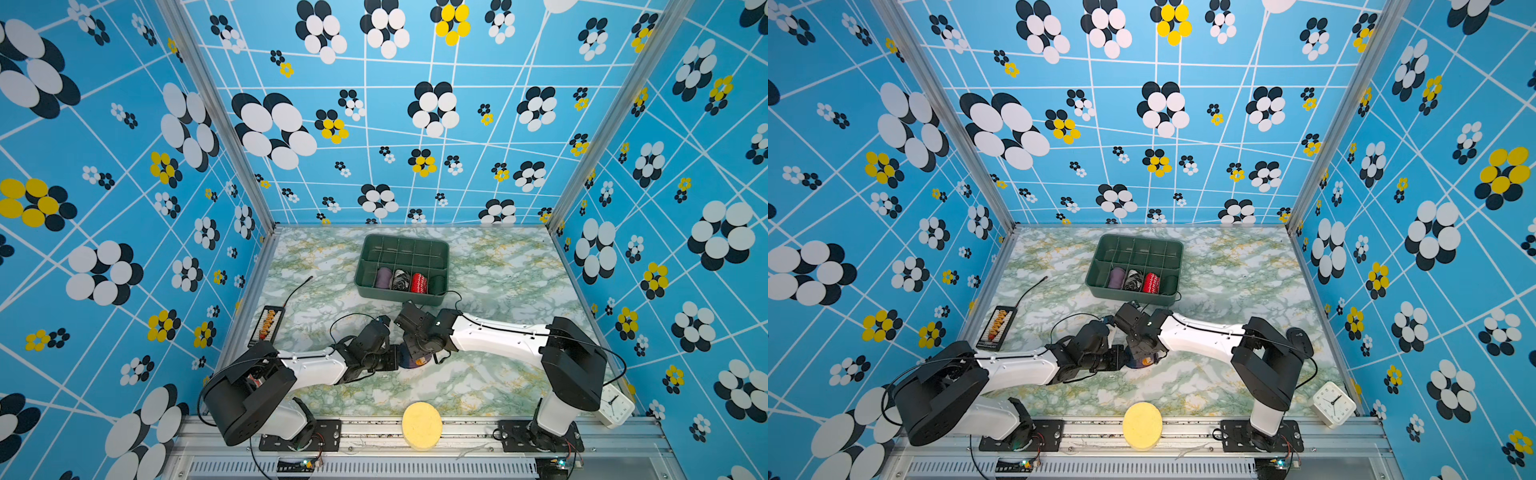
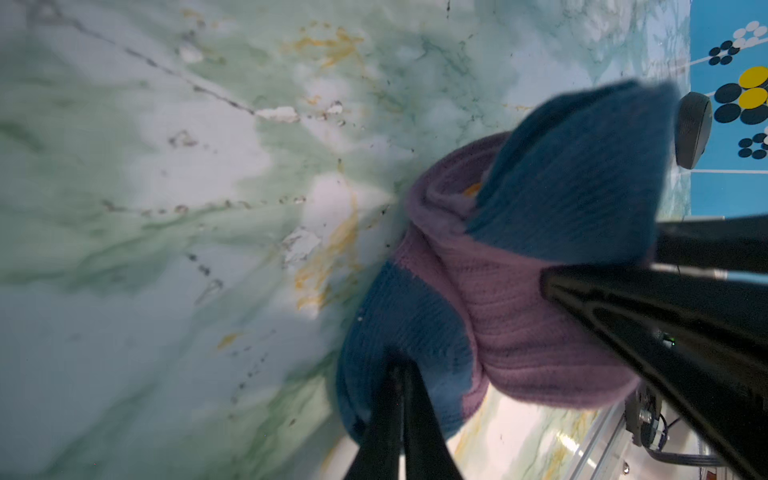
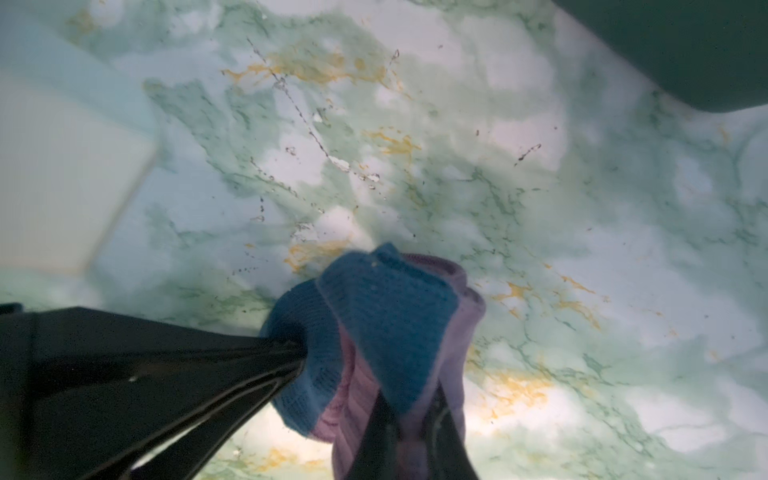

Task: Roll the socks

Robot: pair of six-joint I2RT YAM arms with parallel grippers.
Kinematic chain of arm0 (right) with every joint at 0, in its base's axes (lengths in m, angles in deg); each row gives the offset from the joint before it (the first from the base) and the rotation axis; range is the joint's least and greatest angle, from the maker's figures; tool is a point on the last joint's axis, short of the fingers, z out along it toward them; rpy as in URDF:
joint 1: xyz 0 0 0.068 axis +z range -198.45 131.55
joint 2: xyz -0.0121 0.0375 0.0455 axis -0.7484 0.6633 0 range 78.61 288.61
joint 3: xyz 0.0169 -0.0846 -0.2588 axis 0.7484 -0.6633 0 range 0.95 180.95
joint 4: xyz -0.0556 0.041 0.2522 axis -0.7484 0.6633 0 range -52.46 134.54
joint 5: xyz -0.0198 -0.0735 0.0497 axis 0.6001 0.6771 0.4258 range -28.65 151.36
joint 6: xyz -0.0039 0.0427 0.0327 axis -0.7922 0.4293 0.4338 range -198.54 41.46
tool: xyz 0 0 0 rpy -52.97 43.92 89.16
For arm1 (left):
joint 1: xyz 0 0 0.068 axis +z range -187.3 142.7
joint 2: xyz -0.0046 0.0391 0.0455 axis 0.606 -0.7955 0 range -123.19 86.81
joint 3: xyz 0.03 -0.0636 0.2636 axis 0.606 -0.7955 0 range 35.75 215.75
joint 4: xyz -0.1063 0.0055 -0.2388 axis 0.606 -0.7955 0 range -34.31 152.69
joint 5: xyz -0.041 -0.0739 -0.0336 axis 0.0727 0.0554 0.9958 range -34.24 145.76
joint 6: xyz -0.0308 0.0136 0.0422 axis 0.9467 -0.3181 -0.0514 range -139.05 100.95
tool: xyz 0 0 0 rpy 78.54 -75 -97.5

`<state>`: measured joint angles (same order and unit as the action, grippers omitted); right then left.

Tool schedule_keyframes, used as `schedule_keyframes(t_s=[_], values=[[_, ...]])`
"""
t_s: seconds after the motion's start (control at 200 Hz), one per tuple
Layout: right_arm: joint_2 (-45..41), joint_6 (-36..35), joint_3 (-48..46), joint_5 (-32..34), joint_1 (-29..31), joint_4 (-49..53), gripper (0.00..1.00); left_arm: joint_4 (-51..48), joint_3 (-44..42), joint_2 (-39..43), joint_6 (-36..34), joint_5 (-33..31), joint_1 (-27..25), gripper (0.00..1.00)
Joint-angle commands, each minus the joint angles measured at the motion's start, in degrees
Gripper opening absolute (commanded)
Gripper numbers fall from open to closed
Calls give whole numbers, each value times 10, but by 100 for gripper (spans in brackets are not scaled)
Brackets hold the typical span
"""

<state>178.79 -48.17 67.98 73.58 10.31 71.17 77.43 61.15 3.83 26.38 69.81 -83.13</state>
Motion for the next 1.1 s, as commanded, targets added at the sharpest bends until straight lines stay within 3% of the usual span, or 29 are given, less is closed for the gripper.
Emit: schedule_keyframes(t_s=[0.0, 0.365, 0.615, 0.79, 1.095], values=[[12, -7, 17, 26, 4, 33, 5, 4, 28, -33, -14, -17, -3, 9], [54, -17, 73, 133, 4, 106, 5, 14, 83, -108, -38, 5, 21, 9], [52, -9, 62, 89, 4, 82, 6, 47, 99, -159, -33, 28, 36, 8], [39, 3, 33, 38, 4, 35, 19, 64, 94, -175, -27, 35, 38, 8], [77, 19, 29, 74, -7, 58, 19, 55, 58, -135, -29, 40, 57, 8]])
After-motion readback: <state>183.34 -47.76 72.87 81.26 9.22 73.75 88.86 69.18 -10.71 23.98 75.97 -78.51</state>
